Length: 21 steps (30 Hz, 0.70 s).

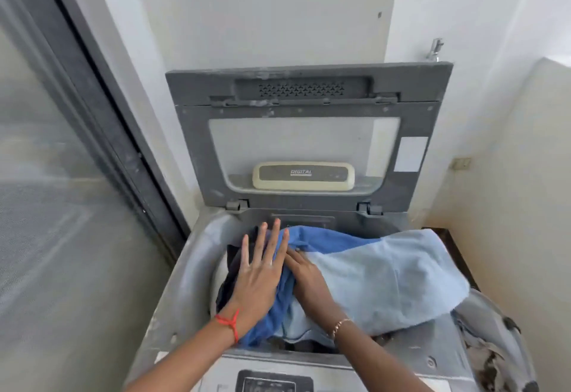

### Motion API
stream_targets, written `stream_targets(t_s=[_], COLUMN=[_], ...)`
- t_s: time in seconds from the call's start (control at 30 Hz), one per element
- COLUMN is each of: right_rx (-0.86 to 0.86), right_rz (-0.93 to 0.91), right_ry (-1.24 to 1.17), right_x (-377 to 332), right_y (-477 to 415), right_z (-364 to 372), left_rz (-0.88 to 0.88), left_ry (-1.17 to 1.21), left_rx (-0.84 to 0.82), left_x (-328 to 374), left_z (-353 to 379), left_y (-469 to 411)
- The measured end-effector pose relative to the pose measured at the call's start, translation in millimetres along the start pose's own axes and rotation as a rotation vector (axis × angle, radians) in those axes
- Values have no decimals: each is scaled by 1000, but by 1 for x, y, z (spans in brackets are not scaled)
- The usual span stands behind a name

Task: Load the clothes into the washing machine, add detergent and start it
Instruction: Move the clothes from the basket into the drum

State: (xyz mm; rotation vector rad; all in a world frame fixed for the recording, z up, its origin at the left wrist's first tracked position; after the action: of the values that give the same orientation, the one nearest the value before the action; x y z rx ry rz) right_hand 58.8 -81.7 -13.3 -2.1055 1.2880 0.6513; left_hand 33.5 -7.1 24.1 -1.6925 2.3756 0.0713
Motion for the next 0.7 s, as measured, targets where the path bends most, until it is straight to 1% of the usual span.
stream_targets(t_s=[0.07,0.13,0.17,0.2,0.23,0.27,0.33,0.37,0.43,0.47,0.53,0.57,0.63,0.7], right_rx=[-124,-262,-336,-394,-431,-447,-445,-434,-354,-277,-55,67,262,366], right_rz=[105,195,245,293,330,355,397,424,454,435,378,392,521,679], right_ry=[102,332,439,496,505,486,457,440,376,353,370,373,379,404], right_x=[18,38,50,58,64,67,70,73,77,79,86,94,123,167], right_y=[-3,1,4,7,9,11,13,14,17,19,30,40,71,108], right_z=[32,55,61,63,62,57,38,26,-9,-31,-84,-115,-175,-221], left_rz=[32,41,59,79,87,95,88,109,164,196,264,293,350,415], left_ry=[24,47,20,14,32,52,115,152,224,243,275,316,385,386], left_rx=[-89,-160,-170,-224,-241,-221,-153,-152,-143,-85,56,109,157,139], left_x=[-3,-2,1,3,4,7,17,28,57,75,118,142,193,247], left_z=[35,57,60,70,75,77,74,68,49,33,-3,-20,-45,-55], left_y=[4,9,10,12,11,8,-2,-9,-28,-40,-63,-76,-101,-128])
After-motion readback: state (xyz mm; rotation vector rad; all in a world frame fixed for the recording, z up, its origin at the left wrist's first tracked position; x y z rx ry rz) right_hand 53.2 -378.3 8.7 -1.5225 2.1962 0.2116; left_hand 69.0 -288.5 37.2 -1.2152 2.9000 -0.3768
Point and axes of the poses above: each hand's wrist, its own y-axis away from the middle knuckle, its own z-axis out of the palm, x = y × z, the point moved 7 cm from there along -y, towards the middle knuckle, and after that the axes turned 7 degrees about z, right-handed, at the moved point
